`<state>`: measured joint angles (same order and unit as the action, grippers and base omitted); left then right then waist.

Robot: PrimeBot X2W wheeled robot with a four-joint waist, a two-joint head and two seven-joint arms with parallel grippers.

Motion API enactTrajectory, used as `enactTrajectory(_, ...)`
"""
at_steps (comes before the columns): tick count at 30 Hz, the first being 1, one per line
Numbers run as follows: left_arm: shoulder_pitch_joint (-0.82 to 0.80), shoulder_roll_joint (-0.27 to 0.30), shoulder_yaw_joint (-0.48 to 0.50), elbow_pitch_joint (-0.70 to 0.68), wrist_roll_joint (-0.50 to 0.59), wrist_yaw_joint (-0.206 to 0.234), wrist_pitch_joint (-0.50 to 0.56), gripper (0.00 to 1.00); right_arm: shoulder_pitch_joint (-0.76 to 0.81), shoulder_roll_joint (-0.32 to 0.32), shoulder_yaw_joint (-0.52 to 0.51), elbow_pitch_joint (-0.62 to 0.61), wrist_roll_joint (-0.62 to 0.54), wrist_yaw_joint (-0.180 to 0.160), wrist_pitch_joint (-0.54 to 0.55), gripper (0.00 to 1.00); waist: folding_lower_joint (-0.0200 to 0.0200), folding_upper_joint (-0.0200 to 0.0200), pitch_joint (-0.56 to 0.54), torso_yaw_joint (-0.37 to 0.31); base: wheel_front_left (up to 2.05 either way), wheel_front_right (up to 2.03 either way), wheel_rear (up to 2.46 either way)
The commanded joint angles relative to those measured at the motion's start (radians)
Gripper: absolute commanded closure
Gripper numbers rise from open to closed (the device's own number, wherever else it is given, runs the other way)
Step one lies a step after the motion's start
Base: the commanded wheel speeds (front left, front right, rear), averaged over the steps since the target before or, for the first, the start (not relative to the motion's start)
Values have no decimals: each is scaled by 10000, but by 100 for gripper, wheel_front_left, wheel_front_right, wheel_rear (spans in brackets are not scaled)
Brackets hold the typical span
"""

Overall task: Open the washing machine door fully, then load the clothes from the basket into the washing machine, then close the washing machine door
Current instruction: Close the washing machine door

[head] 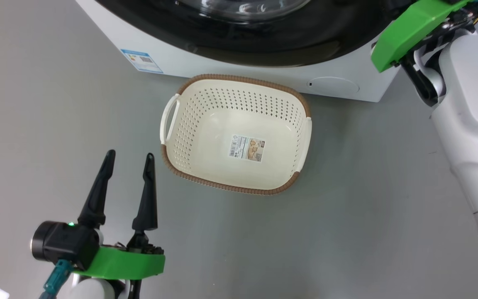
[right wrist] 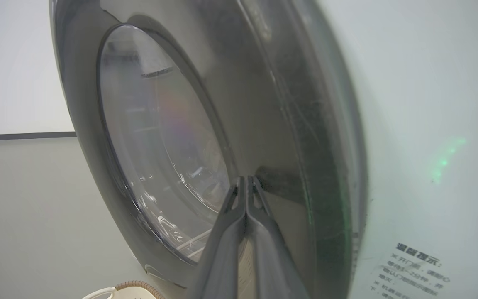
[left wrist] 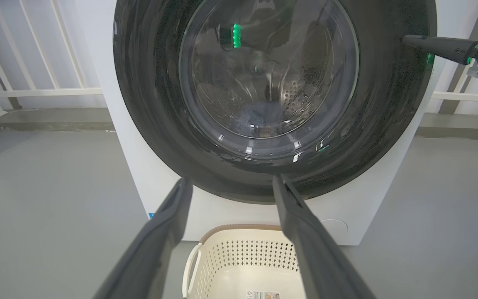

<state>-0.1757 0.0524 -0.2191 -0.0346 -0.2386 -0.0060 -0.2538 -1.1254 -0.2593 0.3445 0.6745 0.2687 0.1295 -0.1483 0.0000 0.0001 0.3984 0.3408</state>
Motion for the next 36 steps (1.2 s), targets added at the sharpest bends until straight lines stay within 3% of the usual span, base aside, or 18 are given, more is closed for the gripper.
enactTrajectory(1, -223, 116, 407, -191, 84, -98, -80, 0, -289, 119, 1, 9, 253, 12, -122, 100, 0, -1, 138, 103, 0, 0, 0)
enactTrajectory(17, -352, -4, 646, -85, 272, -249, -80, 0, -758, 299, 712, 1085, 582, 12, -875, 100, 0, -1, 131, -67, 0, 0, 0)
enactTrajectory(24, -189, -14, 780, -9, 396, -262, -80, 0, 526, 170, 1250, 109, 1118, 12, -1067, 100, 0, -1, -214, -402, 0, 0, 0)
enactTrajectory(35, 20, -14, 914, 214, 623, -392, -80, 0, 3332, -139, 349, -1871, 1216, 12, -1126, 100, 0, -1, -963, -955, 0, 0, 0)
enactTrajectory(36, 60, -2, 937, 232, 639, -406, -80, 0, 3652, -135, 230, -2073, 1177, 12, -1127, 96, 0, -1, -1038, -1022, 0, 0, 0)
